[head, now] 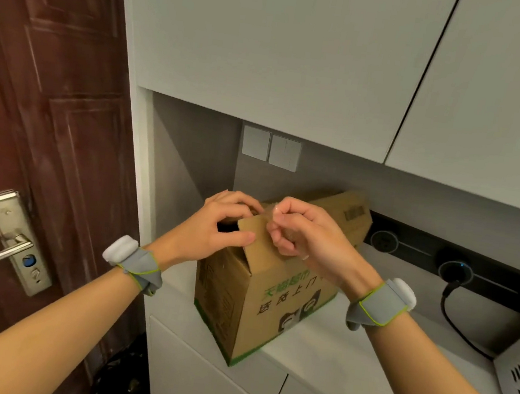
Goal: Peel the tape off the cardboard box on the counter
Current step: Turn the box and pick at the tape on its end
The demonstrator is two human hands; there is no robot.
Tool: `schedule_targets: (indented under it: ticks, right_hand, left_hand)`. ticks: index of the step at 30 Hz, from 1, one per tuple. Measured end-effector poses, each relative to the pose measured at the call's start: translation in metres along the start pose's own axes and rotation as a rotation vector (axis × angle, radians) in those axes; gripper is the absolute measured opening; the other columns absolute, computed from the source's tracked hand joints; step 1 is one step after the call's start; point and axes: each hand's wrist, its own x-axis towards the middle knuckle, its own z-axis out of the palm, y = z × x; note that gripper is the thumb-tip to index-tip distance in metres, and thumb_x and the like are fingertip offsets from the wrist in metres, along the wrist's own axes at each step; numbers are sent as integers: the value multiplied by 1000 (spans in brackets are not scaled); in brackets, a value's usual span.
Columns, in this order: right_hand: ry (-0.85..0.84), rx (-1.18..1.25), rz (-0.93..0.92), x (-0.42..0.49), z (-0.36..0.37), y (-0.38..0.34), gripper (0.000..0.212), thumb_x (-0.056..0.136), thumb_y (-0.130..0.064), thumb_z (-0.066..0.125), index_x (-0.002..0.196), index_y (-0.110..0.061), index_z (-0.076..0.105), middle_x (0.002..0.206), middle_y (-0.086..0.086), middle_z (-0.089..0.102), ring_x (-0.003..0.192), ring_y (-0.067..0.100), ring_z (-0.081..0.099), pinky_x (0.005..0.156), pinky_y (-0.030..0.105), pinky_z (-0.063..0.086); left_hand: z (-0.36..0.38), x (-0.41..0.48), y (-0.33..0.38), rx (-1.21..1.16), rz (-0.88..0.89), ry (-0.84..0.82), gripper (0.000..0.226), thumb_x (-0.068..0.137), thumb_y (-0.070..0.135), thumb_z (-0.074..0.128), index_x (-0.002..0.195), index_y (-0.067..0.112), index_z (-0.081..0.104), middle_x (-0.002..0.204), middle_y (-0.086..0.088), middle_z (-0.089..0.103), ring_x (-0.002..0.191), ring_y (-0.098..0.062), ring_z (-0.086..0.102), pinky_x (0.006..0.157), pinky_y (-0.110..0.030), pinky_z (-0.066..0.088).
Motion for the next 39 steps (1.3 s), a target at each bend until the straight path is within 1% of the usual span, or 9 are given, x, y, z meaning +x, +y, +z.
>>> schedule_targets:
  ticks: [7, 12, 16, 19, 22, 29, 33, 37, 39]
  right_hand:
    - [160, 163, -42, 0, -18, 10, 13, 93, -11, 55, 81, -7, 58, 86, 14, 51, 61, 15, 41, 56, 27, 30]
    - [307, 400, -77, -6, -31, 17, 17, 93, -5, 49, 77, -7, 53, 109, 16, 66, 62, 13, 44, 59, 25, 38]
    - [367, 500, -128, -11, -39, 15, 17, 94, -7, 46, 77, -7, 49, 127, 24, 65, 61, 12, 43, 61, 25, 41]
    - [365, 508, -144, -12, -40, 16, 16, 94, -8, 44, 79, -8, 45, 134, 27, 62, 61, 12, 42, 63, 26, 40]
    - [388, 567, -145, -11, -42, 17, 18, 96, -10, 43, 78, -10, 42, 135, 26, 62, 60, 13, 42, 65, 27, 38]
    - [572, 558, -111, -3, -45, 22, 19, 105, -6, 38, 89, -9, 47, 106, 30, 70, 68, 20, 57, 69, 32, 46]
    - [729, 450, -105, -3, -47, 22, 16, 105, -4, 42, 93, -7, 52, 76, 17, 67, 65, 21, 53, 62, 32, 44]
    - [788, 269, -139, -13, -53, 15, 18, 105, -4, 44, 91, -7, 55, 70, 14, 62, 59, 21, 47, 57, 33, 38]
    - [787, 160, -152, -17, -57, 13, 20, 104, -6, 46, 87, -9, 56, 70, 13, 60, 58, 22, 45, 56, 34, 36]
  left_hand:
    - [-17, 12, -17, -232, -159, 52, 29, 75, 37, 62, 74, 8, 61, 131, 4, 60, 122, -10, 56, 99, -34, 41]
    - [-26, 31, -26, -157, -146, 89, 12, 78, 19, 60, 77, 7, 56, 133, 5, 59, 126, -12, 53, 99, -33, 43]
    - [-30, 43, -43, -166, -172, 106, 12, 86, 20, 60, 90, 9, 63, 131, 3, 63, 122, -14, 57, 104, -40, 45]
    - [-27, 40, -52, -260, -200, 111, 9, 101, 19, 62, 107, 13, 65, 120, -5, 68, 109, -15, 63, 95, -35, 51]
    - [-13, 41, -50, -297, -213, 119, 12, 106, 22, 54, 104, 11, 58, 98, 2, 65, 93, -10, 61, 85, -28, 50]
    - [5, 49, -42, -340, -236, 178, 25, 111, 22, 44, 100, 0, 46, 85, -6, 55, 78, -17, 51, 67, -27, 42]
    - [3, 51, -47, -354, -273, 251, 25, 110, 13, 45, 98, -9, 42, 82, -11, 53, 72, -21, 45, 60, -25, 37]
    - [-9, 51, -56, -375, -334, 343, 27, 111, 9, 44, 84, 12, 45, 64, 9, 53, 60, -6, 46, 56, -20, 36]
    - [-14, 55, -60, -354, -355, 364, 29, 110, 11, 44, 82, 17, 45, 68, 4, 52, 62, -9, 45, 58, -26, 35]
